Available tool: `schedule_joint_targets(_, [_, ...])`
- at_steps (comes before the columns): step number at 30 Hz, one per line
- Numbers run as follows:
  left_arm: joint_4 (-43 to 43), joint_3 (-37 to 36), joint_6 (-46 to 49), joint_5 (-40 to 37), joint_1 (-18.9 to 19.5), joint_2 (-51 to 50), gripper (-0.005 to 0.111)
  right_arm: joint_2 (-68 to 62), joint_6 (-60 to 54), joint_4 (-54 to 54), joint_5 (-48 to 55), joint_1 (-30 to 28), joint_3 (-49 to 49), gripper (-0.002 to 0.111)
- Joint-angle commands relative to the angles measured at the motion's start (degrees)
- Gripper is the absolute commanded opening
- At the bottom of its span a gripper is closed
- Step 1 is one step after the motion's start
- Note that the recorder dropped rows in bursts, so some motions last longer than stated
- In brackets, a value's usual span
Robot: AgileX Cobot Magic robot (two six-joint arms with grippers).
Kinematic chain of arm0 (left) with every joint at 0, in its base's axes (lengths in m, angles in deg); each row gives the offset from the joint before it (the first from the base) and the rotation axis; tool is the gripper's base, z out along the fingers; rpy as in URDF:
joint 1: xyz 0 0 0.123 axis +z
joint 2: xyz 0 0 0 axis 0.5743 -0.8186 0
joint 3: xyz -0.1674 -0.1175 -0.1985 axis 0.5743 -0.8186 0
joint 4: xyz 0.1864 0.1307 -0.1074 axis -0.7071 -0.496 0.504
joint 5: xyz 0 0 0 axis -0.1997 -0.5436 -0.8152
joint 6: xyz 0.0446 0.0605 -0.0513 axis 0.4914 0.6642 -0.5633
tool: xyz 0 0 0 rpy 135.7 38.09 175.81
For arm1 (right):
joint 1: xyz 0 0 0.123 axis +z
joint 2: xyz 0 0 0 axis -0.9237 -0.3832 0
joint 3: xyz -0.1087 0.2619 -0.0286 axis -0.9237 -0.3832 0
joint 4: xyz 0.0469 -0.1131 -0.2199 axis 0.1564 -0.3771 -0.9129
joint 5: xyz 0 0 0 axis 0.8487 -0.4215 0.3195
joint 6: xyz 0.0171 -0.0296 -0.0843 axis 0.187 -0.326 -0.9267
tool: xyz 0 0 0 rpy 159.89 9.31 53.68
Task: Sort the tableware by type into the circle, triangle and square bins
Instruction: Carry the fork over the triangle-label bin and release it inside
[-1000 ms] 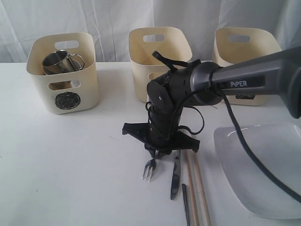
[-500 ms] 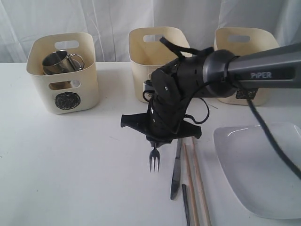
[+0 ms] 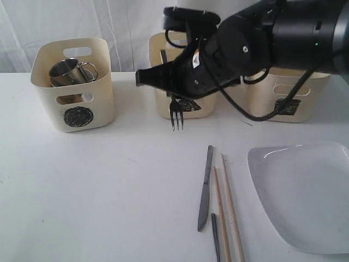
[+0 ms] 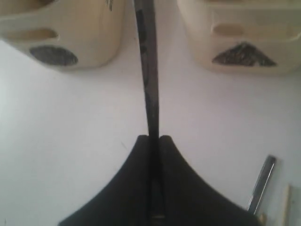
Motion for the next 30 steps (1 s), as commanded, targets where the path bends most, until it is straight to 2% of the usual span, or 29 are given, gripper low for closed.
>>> schedule_joint_targets(1, [0.41,-0.28,-0.1,-0.26,-0.12,0.27,0.0,-0.39,-3.8,-1.32,-4.15,-2.94,2.26,0.0])
schedule_joint_targets(19, [0.41,-0.28,-0.1,-0.26,-0.12,0.27,0.0,-17.4,-11.76,-3.25,-16.44,-11.93,19.69,0.0])
schedule_joint_targets(30, [0.41,-0.28,-0.1,-0.26,-0.12,0.27,0.0,-29.07,-13.53,-2.3,-15.84,-13.27,33.93,0.0])
